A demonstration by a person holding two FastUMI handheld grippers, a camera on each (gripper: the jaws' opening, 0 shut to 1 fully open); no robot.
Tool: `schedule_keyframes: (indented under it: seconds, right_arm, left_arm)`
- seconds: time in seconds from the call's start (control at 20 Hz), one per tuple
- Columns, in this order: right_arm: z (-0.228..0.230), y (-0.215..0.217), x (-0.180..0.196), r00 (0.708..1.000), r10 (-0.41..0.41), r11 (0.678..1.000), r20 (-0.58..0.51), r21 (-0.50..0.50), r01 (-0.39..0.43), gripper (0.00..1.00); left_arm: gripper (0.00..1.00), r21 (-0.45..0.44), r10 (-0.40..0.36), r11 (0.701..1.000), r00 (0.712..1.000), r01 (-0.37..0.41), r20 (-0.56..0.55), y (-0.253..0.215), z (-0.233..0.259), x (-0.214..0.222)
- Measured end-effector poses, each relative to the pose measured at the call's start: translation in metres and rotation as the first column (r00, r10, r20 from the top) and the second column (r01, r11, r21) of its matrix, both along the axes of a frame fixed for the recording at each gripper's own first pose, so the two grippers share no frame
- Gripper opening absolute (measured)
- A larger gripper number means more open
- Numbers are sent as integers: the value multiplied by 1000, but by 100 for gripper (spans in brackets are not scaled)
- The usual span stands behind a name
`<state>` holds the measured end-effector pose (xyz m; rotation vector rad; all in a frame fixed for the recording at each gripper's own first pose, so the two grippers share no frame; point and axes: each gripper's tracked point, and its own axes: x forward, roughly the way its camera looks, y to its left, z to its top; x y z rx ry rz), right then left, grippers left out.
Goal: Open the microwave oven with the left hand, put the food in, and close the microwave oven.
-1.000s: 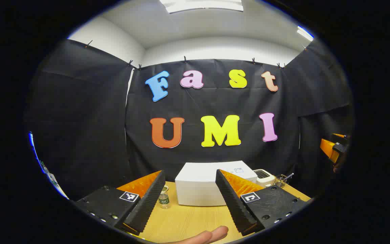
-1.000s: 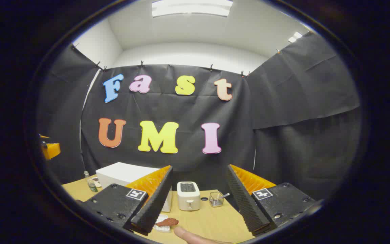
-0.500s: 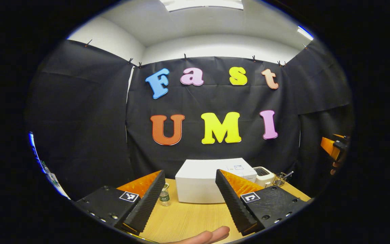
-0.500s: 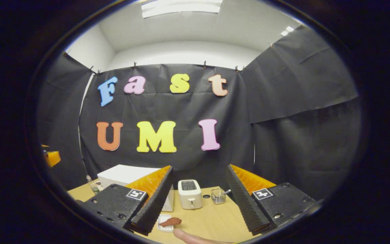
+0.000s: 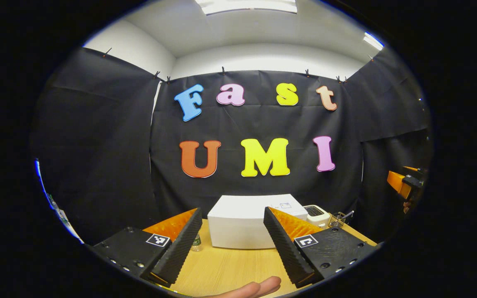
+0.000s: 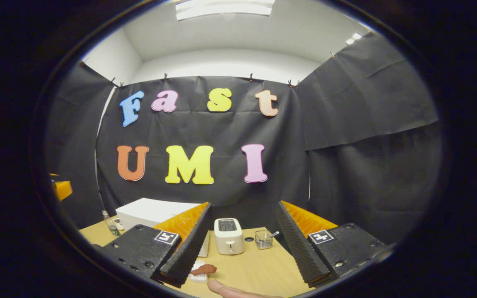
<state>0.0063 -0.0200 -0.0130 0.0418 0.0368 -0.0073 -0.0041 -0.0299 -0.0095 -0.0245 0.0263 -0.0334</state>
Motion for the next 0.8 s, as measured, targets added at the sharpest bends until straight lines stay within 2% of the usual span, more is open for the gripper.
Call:
schedule_keyframes:
  seconds: [0.2, 0.5, 0.6, 0.8]
  right_arm:
    - [4, -6, -4, 1000, 6, 1000, 18, -16, -5, 99]
    - [-1, -13, -7, 999, 25, 1000, 23, 1, -25, 99]
    - [-2, -14, -5, 999, 23, 1000, 25, 9, -23, 99]
    - [-15, -4, 0, 998, 69, 997, -4, 46, -69, 99]
  left_arm:
    - [93, -25, -56, 998, 998, 56, -28, -34, -19, 21]
    - [93, -27, -98, 995, 993, 97, -71, -80, -55, 69]
    - [93, -43, -122, 992, 988, 118, -91, -98, -72, 86]
    - [93, -104, -167, 982, 980, 156, -108, -129, -110, 119]
